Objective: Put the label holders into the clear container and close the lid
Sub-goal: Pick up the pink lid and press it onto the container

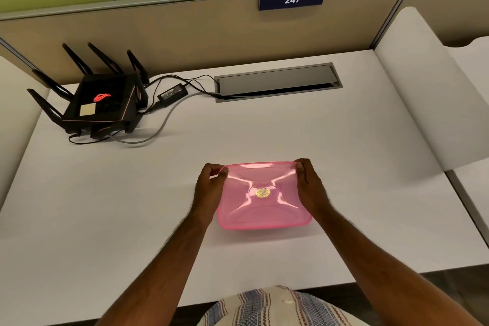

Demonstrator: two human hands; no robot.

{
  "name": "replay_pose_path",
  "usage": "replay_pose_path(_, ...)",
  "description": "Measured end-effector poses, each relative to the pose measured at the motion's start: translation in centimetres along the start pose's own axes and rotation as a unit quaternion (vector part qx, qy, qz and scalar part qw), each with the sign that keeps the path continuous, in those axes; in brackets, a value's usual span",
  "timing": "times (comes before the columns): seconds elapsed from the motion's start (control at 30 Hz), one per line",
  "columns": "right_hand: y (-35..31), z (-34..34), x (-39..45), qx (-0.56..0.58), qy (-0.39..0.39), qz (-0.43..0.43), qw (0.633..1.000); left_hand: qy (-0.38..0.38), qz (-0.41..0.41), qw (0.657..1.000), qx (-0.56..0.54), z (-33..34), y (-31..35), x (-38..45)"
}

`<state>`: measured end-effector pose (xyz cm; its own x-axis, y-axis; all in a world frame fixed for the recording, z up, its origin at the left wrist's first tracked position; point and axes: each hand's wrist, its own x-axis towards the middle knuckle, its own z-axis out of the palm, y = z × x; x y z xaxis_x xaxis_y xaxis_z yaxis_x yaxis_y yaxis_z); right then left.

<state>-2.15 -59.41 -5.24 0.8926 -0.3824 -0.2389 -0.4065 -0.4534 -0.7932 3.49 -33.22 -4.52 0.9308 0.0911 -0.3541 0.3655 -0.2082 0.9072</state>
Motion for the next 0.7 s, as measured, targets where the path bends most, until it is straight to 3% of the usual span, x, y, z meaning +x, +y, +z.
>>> replay_pose_path(0.7, -0.4, 0.0, -0.3, -0.027, -0.002, 0.022, 0.999, -0.004, -0.044, 0.998, -0.034, -0.7, 0.9, 1.6)
